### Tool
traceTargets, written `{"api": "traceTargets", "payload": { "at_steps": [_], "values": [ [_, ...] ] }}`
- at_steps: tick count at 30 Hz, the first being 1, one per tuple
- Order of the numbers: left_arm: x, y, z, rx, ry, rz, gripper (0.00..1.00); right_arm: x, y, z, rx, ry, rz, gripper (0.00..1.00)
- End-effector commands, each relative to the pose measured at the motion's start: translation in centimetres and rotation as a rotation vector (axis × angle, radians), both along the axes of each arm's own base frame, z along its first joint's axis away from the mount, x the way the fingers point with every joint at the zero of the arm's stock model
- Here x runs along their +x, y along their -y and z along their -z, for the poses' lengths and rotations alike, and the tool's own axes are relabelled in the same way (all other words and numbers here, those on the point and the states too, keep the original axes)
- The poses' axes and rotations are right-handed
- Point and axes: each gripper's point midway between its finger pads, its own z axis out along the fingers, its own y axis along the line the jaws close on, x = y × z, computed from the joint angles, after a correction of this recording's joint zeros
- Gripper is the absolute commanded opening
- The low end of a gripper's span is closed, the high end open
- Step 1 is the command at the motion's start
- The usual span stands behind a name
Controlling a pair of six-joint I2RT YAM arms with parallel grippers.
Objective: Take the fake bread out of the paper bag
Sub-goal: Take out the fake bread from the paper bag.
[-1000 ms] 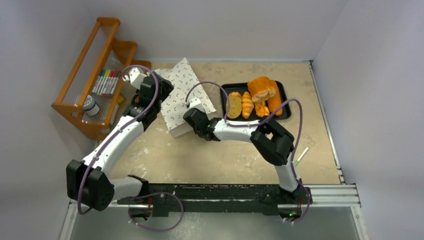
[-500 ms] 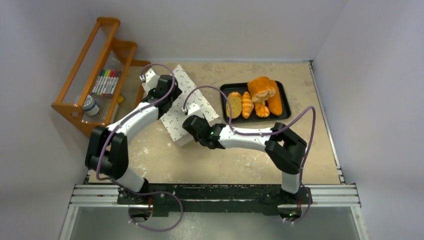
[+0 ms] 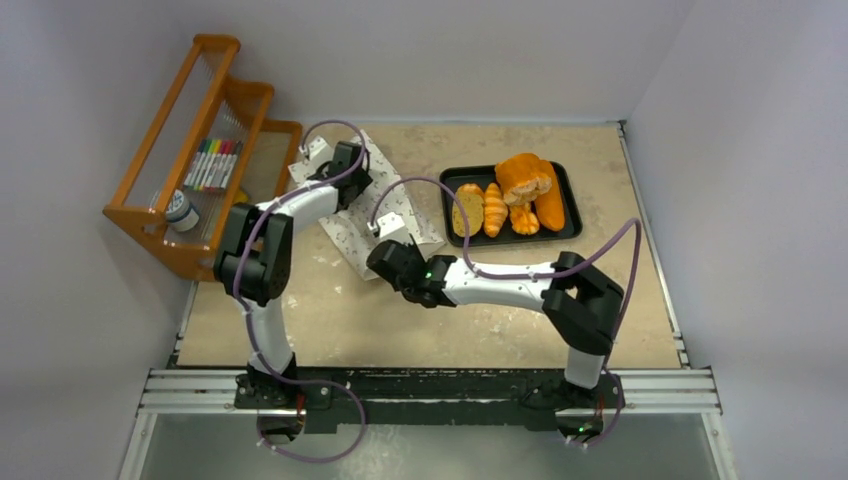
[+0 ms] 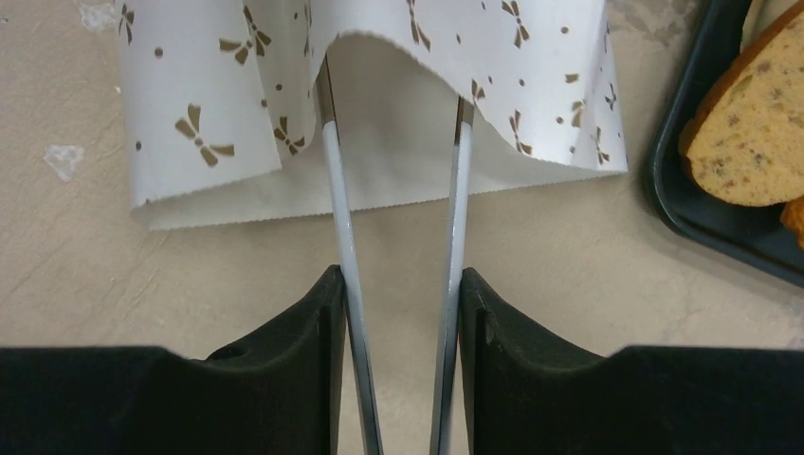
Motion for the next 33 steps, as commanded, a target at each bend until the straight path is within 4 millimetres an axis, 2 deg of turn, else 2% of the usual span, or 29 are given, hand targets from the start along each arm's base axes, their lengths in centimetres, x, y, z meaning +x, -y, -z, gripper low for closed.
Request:
{"api": "traceTargets", "payload": {
  "at_steps": [1,6,10,18,26,33],
  "values": [
    [2.5,-1.7,-1.2,-0.056,0.063,-0.065,0.56,-1.6,0.7,-1.9,0.022,0.012,0.01,0.0],
    [4.4,-2.8,-4.3,-0.067,0.122,-0.078,0.56,-3.3,1.6,-1.1,0.01,-0.01,0.009,0.0],
    [6.1,-3.0,-5.3,-0.054,0.129,-0.072,0.56,-5.2,2.2,-1.0,0.01,-0.033,0.012,0.0],
    [8.7,-3.9,-7.6,-0.031,0.158,-0.067,0.56,-10.2,3.2,-2.7,0.019,-0.053,0.002,0.0],
    [9.2,-4.1,-9.8,-0.022,0.188,-0.051,0.56,-15.5,6.7,-3.8,0.006,-0.103,0.037,0.0],
    [9.5,-4.2,-11.7,-0.013,0.215,-0.048,0.56,-19.7,10.2,-5.8,0.005,-0.113,0.065,0.0]
  ]
}}
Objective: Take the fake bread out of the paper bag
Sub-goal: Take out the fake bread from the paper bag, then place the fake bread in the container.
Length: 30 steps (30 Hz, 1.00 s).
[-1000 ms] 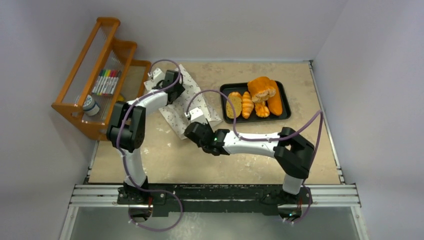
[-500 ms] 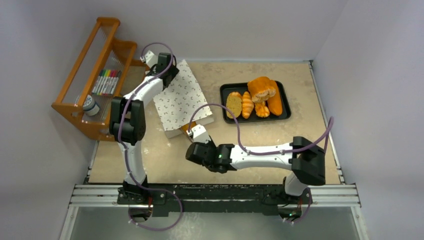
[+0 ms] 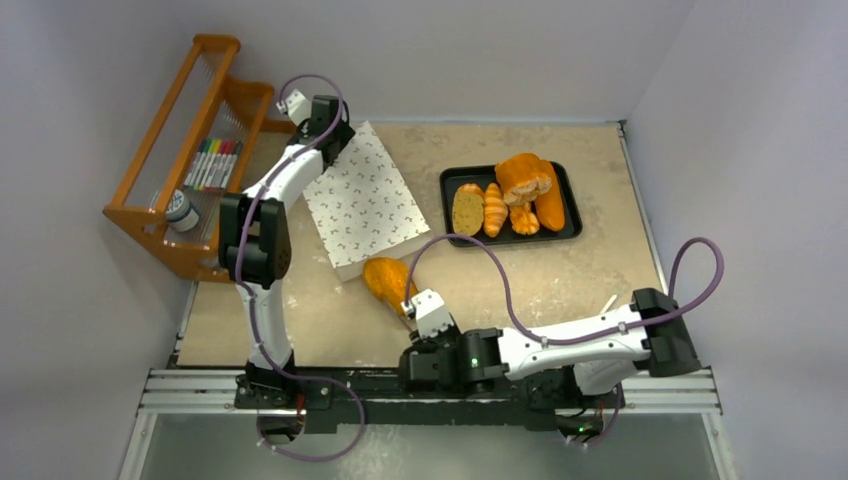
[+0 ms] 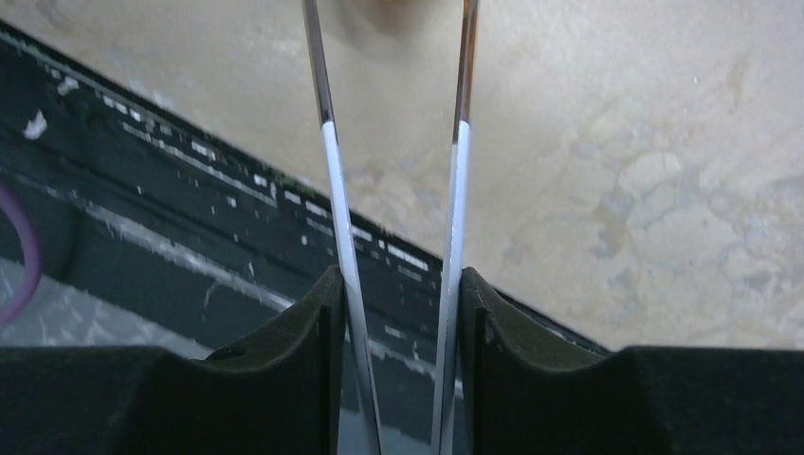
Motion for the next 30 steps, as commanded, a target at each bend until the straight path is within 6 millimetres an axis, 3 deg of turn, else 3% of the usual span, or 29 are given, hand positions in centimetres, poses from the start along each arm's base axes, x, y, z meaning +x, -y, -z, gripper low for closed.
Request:
{"api": "traceTargets", "payload": {
  "at_steps": [1,6,13,20,30],
  "values": [
    [1.0,-0.5,-4.2,0.018,0.079,0.004,0.56,-1.3,3.9,-2.4,0.002,0.041,0.109,0.0],
    [1.0,-0.7,-5.0,0.03,0.084,0.002,0.56,-3.7,4.6,-3.3,0.04,0.015,0.082,0.0],
    [0.8,-1.1,-4.8,0.064,0.065,0.007,0.56,-3.9,3.2,-4.4,0.069,0.043,0.064,0.0],
    [0.6,-2.4,-3.7,0.073,0.047,-0.009,0.56,-4.1,1.3,-8.7,0.201,0.079,0.034,0.0],
    [0.4,-3.9,-4.0,0.061,0.053,-0.026,0.56,-4.1,0.8,-13.8,0.353,0.125,0.005,0.0]
  ]
}}
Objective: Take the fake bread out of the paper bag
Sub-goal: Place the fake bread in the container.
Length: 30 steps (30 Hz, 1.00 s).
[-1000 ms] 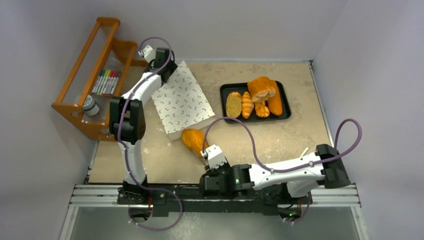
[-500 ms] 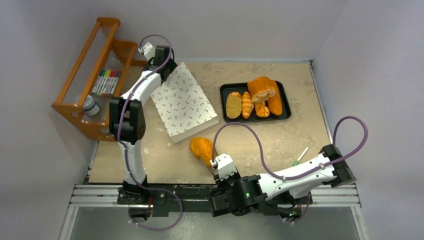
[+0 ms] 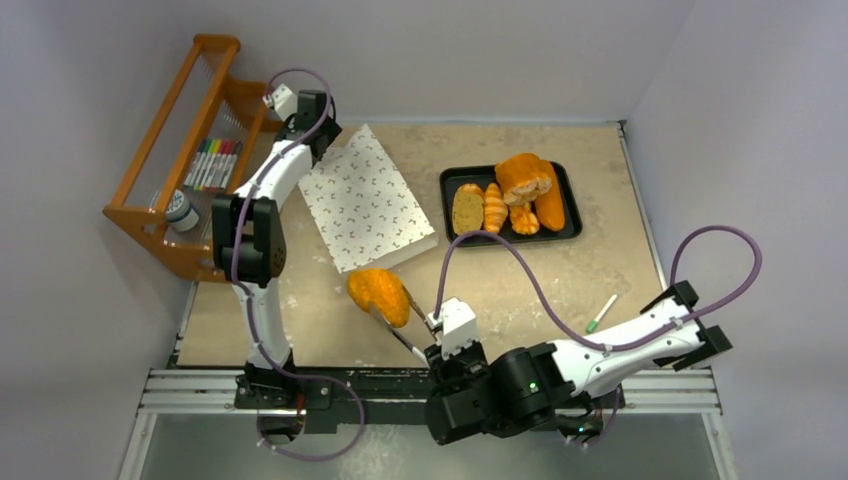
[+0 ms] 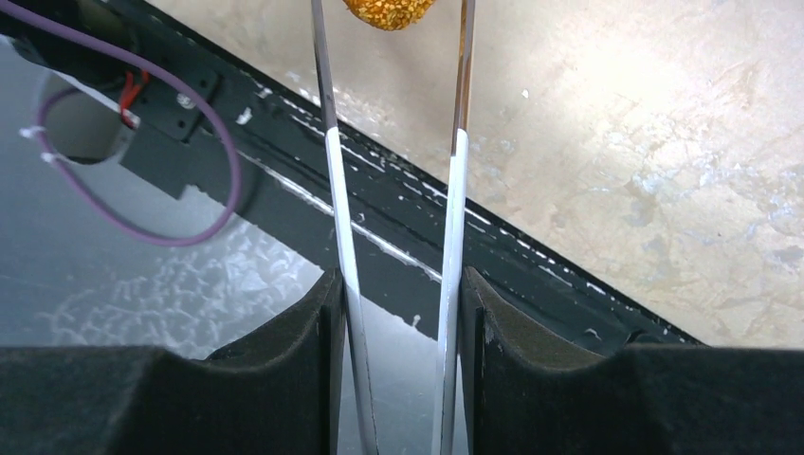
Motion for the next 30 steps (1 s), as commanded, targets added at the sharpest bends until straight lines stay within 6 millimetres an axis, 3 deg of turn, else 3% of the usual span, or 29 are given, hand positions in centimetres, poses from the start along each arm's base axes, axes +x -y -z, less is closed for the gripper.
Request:
{"api": "traceTargets", "payload": {
  "at_steps": [1,6,10,14,22,30],
  "values": [
    [0.2,-0.8,-3.1,0.002,0.075,-0.006,0.56,1.8,-0.2,-5.0,0.148,0.102,0.042,0.0],
    [-0.2,-1.5,-3.3,-0.003,0.084,-0.021,0.56,2.4,-0.1,-7.5,0.237,0.151,0.064,0.0],
    [-0.8,-1.6,-3.7,-0.021,0.099,-0.026,0.56,3.8,-0.3,-8.4,0.229,0.255,0.101,0.0],
    [-1.7,-1.5,-5.1,-0.043,0.139,-0.028,0.56,8.0,0.7,-8.6,0.216,0.303,0.25,0.0],
    [-3.6,-1.8,-6.7,-0.059,0.197,-0.042,0.55,15.2,3.9,-6.6,0.076,0.343,0.477,0.0],
    [-4.8,-1.3,-8.1,-0.103,0.257,-0.031,0.55,23.2,6.7,-4.9,0.085,0.361,0.556,0.0]
  ]
}}
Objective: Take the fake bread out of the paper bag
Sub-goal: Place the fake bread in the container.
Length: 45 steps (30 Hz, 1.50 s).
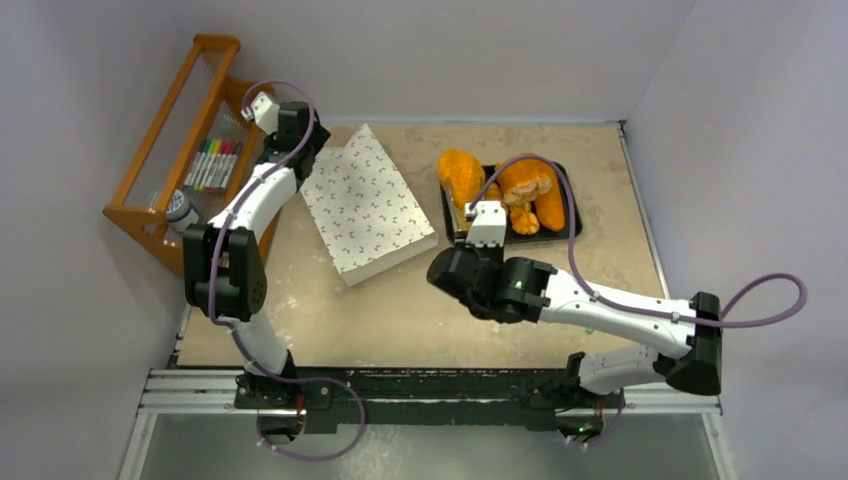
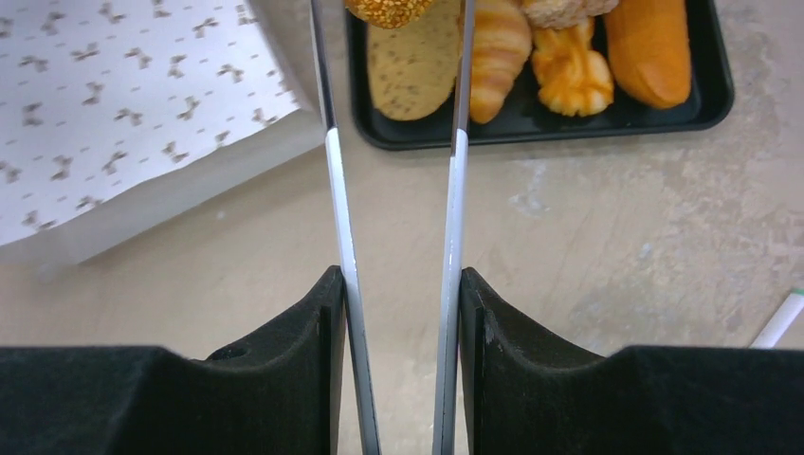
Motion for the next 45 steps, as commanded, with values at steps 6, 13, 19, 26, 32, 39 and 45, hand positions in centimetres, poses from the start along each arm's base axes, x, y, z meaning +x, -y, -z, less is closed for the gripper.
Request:
{"api": "traceTargets", "payload": {
  "at_steps": [6,13,19,26,32,39,45],
  "values": [
    [-0.8,0.3,-4.3,-0.062,0.144,0.009,0.55,7.6,2.7,-0.8,0.045,0.102,0.071,0.0],
    [-1.6,1.1,-5.1,-0.092,0.179,0.026,0.55,10.2,4.1,1.7,0.058,0.055,0.086,0.0],
    [-2.0,1.6,-4.9,-0.106,0.189,0.036,0.55,11.7,5.5,4.1,0.053,0.01,0.113,0.0],
    [-2.2,2.0,-4.8,-0.121,0.196,0.042,0.55,12.1,5.6,6.4,0.055,-0.048,0.125,0.0],
    [-2.5,2.1,-5.1,-0.131,0.208,0.044,0.55,11.9,5.4,6.8,0.074,-0.069,0.118,0.0],
    [-2.9,2.1,-5.6,-0.139,0.223,0.045,0.55,11.4,5.4,5.9,0.093,-0.04,0.1,0.0],
    [-2.9,2.1,-5.7,-0.143,0.227,0.044,0.55,11.0,4.7,5.0,0.095,-0.023,0.067,0.0]
  ]
}}
